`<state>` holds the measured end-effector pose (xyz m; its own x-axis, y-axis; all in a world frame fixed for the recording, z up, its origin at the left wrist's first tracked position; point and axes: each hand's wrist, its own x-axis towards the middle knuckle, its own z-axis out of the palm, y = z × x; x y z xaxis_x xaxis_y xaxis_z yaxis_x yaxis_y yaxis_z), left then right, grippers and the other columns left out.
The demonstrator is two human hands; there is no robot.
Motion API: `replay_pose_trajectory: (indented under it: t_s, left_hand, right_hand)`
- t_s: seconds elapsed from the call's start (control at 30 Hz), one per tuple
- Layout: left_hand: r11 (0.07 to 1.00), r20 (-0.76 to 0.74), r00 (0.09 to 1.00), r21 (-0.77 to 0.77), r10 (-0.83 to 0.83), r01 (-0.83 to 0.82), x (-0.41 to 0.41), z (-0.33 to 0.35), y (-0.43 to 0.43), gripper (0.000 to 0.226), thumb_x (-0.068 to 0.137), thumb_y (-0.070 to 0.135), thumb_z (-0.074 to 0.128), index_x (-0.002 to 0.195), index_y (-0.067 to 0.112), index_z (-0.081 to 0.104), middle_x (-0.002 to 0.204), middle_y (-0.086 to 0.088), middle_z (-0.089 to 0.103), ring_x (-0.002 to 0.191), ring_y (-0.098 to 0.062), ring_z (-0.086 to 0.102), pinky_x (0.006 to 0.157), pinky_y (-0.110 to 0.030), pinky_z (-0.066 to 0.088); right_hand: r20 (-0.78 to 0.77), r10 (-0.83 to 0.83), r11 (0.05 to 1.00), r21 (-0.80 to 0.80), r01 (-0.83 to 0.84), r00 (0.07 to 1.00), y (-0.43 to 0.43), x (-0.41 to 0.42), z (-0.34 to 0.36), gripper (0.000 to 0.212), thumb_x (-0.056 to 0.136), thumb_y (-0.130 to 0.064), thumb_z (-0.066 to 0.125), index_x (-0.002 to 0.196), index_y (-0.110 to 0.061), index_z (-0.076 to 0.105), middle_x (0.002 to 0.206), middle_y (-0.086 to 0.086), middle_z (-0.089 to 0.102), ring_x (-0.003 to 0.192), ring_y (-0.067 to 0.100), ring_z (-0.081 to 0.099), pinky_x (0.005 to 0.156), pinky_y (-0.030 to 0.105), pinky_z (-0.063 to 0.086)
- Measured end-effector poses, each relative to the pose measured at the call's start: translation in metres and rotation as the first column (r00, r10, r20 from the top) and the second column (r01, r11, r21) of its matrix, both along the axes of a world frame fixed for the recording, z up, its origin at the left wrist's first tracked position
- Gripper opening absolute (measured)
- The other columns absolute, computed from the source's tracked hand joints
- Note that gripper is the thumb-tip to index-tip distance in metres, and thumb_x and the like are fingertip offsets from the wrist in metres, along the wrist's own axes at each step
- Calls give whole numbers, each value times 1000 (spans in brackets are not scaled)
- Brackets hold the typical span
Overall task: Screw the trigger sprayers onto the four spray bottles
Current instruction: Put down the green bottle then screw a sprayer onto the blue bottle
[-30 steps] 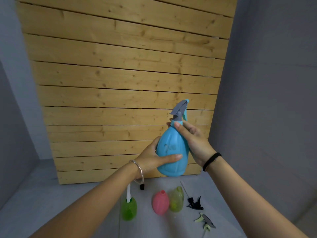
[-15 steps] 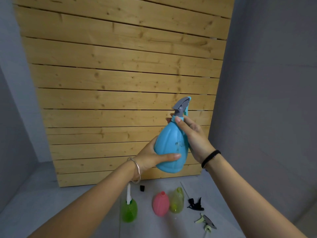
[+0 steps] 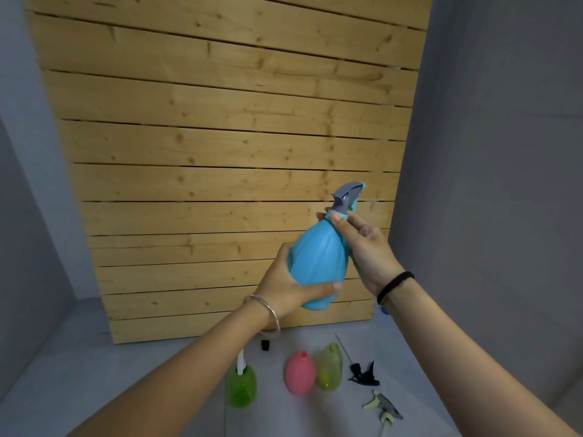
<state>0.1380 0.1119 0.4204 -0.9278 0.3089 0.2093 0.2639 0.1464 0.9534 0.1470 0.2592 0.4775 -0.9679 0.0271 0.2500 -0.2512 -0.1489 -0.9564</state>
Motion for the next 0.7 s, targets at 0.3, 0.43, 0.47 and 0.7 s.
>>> replay_pose_trajectory:
  t_s: [0.3, 0.43, 0.47, 0.7]
  left_hand:
    - [942, 187, 926, 132, -329, 308, -5, 4, -13, 59, 55, 39, 80, 110, 31, 60, 97, 9, 73, 92, -11, 69, 70, -23, 55]
    - [966, 152, 957, 114, -248, 233, -8, 2, -15, 72, 51, 41, 83, 117, 31, 56, 107, 5, 70, 97, -12, 68, 76, -29, 58]
    - [973, 138, 966, 108, -219, 206, -9, 1, -15, 76, 51, 41, 84, 120, 30, 55, 111, 3, 69, 99, -14, 68, 81, -34, 58]
    - [995, 8, 1000, 100, 6, -7, -12, -5, -11, 79, 41, 47, 87, 111, 39, 51, 109, 7, 65, 98, -11, 65, 77, -32, 57]
  right_hand:
    - [34, 156, 984, 77, -158, 987, 1, 3, -2, 38, 90, -27, 53, 123, -8, 58, 117, 2, 67, 98, 12, 64, 86, 29, 55]
    - [-18, 83, 986, 145, -80, 996, 1, 3, -2, 33, 90, -26, 55, 120, -14, 62, 114, 0, 70, 101, 8, 64, 84, 22, 54]
    - [-29, 71, 989, 131, -67, 997, -1, 2, -3, 32, 89, -25, 57, 119, -15, 62, 112, -1, 71, 99, 6, 65, 82, 21, 54]
    - [-105, -5, 999, 47, 10, 994, -15, -2, -3, 33, 87, -22, 61, 118, -11, 63, 106, -1, 72, 98, 4, 66, 77, 16, 52]
